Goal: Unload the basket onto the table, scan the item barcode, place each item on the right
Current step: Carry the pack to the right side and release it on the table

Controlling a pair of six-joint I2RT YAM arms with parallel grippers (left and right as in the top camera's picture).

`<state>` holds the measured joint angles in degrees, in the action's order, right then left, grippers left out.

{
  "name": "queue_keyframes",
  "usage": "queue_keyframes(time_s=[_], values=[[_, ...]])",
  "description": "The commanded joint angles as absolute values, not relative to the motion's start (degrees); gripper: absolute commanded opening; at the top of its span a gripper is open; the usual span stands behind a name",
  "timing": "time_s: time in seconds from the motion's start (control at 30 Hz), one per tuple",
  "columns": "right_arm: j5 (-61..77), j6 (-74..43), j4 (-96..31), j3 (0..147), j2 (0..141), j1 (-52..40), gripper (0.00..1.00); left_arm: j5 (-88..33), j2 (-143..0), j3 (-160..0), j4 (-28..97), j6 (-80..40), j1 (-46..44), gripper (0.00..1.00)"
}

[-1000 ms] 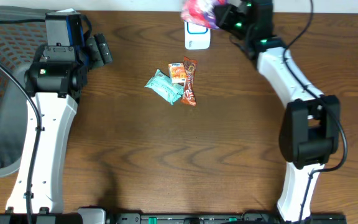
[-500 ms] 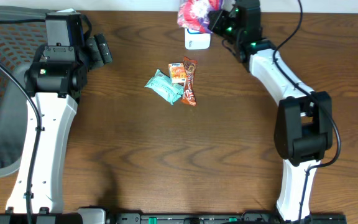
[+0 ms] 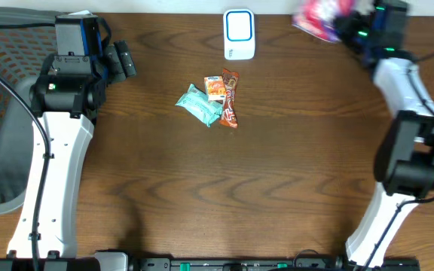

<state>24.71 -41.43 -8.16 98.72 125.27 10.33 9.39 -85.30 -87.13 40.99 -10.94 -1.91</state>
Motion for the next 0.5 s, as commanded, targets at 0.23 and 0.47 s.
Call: queue_keyframes(time_s=[0.23,0.47], values=[[10.61,-30.17,-31.70,99.68,124.42,23.57,0.22,10.11,-85.73,-87.22,41.15,-11.68,-1.63,0.98],[10.90,-28.21,-35.57,99.59,124.55,27.94,0.82,10.11,-85.73,-87.22,41.15,-11.68,-1.63,0.98]])
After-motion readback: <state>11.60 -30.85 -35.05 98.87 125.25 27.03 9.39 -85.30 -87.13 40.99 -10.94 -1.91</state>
